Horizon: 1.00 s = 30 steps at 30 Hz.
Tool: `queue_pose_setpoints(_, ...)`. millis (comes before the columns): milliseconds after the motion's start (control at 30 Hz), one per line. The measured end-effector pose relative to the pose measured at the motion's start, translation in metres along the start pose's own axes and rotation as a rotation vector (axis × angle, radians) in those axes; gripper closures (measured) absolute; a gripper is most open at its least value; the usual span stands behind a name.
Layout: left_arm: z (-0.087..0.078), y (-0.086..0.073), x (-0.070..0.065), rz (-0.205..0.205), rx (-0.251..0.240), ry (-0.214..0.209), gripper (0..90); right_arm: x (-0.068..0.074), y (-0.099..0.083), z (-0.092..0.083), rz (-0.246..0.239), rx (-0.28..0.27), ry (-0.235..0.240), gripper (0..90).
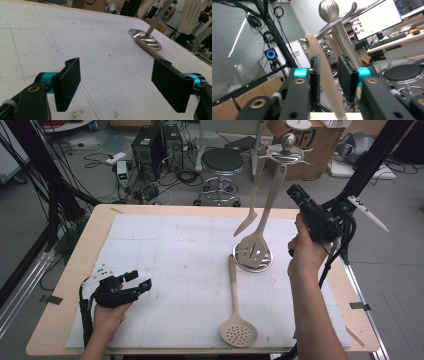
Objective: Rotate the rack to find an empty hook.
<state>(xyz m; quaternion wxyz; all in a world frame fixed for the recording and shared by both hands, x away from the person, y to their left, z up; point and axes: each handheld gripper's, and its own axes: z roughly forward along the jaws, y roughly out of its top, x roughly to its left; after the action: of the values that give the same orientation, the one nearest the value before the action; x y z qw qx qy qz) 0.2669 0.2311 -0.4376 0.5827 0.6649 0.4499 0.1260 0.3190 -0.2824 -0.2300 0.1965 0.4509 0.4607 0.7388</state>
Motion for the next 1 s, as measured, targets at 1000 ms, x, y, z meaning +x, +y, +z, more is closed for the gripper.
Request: queue_pose_setpoints(1000, -0.004, -0.001, 0.002, -0.014, -0.011, 0.008, 24.1, 0.018, 0.016, 0.033, -0.065, -0.042, -0.065, 89.7)
